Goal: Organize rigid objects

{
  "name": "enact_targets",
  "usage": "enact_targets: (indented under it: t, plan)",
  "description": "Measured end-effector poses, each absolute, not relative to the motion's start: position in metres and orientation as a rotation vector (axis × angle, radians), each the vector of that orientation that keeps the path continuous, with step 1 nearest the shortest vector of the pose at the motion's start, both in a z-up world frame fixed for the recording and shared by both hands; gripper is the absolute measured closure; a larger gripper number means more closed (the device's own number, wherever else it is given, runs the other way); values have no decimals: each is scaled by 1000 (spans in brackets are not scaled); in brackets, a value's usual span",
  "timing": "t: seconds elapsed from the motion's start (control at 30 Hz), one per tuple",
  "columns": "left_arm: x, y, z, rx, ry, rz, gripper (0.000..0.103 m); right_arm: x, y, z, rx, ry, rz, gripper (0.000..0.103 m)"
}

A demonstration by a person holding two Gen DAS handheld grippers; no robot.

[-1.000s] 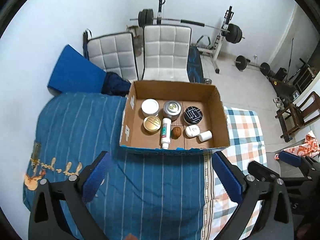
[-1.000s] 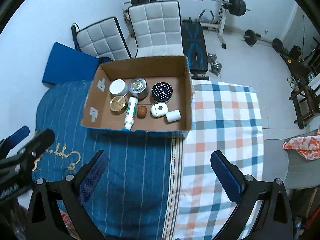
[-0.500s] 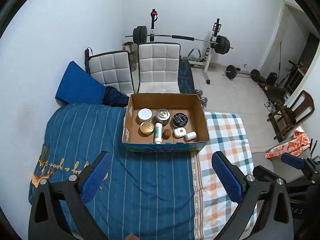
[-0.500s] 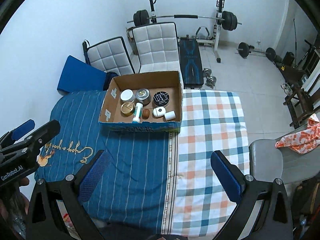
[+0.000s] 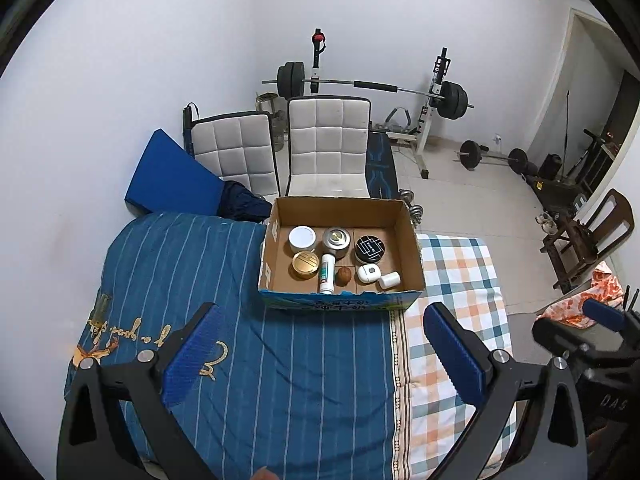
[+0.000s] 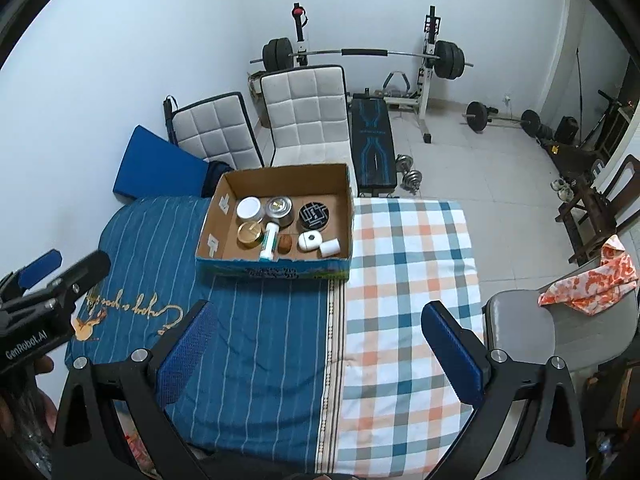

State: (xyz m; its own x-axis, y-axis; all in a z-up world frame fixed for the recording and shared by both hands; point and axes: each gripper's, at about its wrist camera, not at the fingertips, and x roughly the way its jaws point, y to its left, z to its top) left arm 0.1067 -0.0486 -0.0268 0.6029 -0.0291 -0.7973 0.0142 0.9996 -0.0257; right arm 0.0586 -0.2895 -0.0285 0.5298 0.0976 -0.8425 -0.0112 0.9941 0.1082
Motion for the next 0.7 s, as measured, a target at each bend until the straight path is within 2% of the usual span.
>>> enact_targets:
  t: [0.7]
  plan:
    - [110,-51,-33,-6,928,-20,0,77,-287,-28,73,1003,57,0]
